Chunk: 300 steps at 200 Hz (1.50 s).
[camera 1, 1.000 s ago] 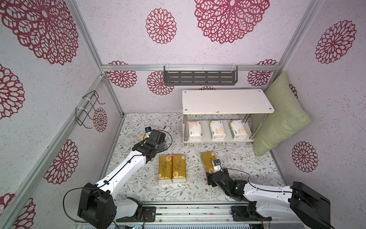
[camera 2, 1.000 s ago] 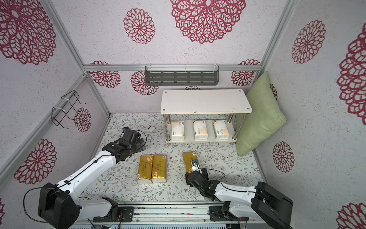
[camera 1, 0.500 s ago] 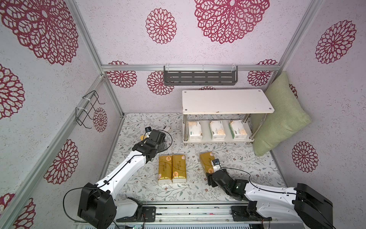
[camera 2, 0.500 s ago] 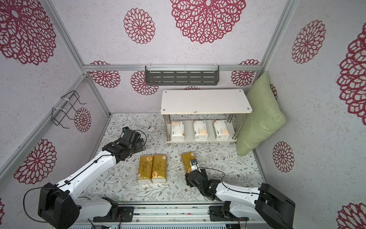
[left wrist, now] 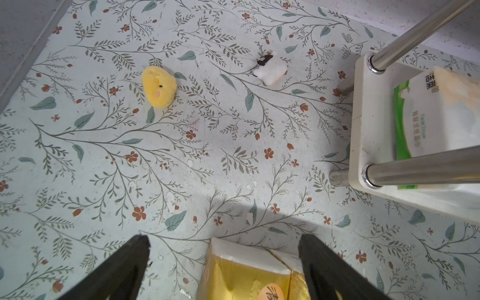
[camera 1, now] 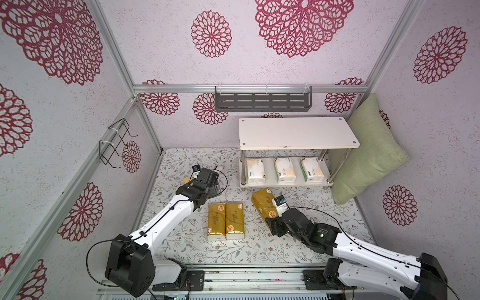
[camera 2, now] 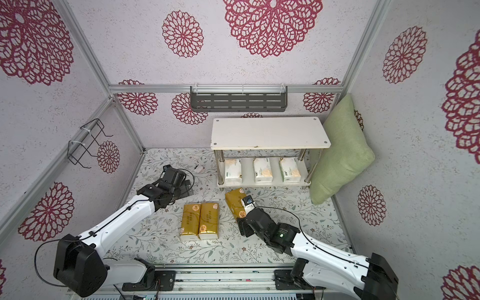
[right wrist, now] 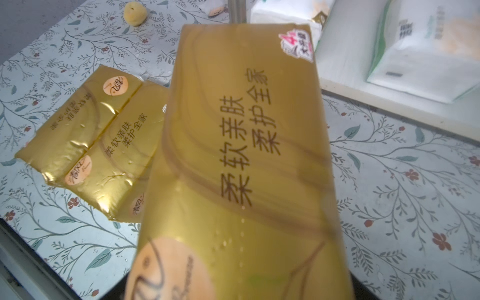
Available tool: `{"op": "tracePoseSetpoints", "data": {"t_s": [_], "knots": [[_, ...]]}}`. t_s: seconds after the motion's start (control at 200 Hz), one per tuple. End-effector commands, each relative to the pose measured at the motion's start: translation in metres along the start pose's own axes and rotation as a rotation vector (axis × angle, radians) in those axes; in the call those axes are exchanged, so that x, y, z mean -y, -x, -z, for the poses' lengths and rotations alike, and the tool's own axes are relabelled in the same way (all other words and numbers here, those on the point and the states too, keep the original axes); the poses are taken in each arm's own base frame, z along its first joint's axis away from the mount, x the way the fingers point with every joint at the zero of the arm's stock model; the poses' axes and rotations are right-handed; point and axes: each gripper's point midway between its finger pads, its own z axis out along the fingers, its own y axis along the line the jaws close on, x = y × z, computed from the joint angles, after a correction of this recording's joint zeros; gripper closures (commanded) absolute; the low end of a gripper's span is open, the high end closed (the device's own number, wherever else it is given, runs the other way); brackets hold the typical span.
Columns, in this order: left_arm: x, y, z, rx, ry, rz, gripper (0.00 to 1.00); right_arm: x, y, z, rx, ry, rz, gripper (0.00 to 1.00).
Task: Place the tissue boxes on the shelf by color
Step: Pick up the box of tissues from the center of the board, then place a box of tissues on the shelf.
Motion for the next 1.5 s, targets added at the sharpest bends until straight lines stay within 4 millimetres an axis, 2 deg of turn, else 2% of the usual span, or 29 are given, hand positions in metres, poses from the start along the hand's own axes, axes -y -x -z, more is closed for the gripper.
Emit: {"op": "tracePoseSetpoints", "data": {"t_s": [0.0, 0.655, 0.846, 1.006, 1.141, 1.296, 1.496], "knots": [[0.003, 0.009, 0.001, 0.02, -0.013, 0.009, 0.03, -0.001, 0.025, 0.022, 0.029, 0.031, 0.043, 0.23], [0.004, 0.007, -0.002, 0.015, -0.012, 0.003, 0.03, 0.029, 0.131, 0.124, 0.309, 0.003, 0.013, 0.25], [0.004, 0.009, -0.002, 0.019, -0.011, 0.004, 0.03, 0.047, 0.157, 0.143, 0.33, -0.1, 0.013, 0.26], [0.007, 0.012, -0.001, 0.023, -0.02, 0.002, 0.03, 0.062, 0.192, 0.163, 0.381, -0.182, 0.009, 0.26], [0.008, 0.013, -0.001, 0.023, -0.023, 0.002, 0.03, 0.082, 0.222, 0.167, 0.365, -0.28, 0.009, 0.26], [0.009, 0.014, 0.0, 0.026, -0.026, -0.001, 0.03, 0.104, 0.253, 0.155, 0.335, -0.326, 0.009, 0.26], [0.009, 0.019, 0.001, 0.034, -0.027, -0.009, 0.03, 0.156, 0.284, 0.155, 0.307, -0.396, -0.012, 0.26]]}}
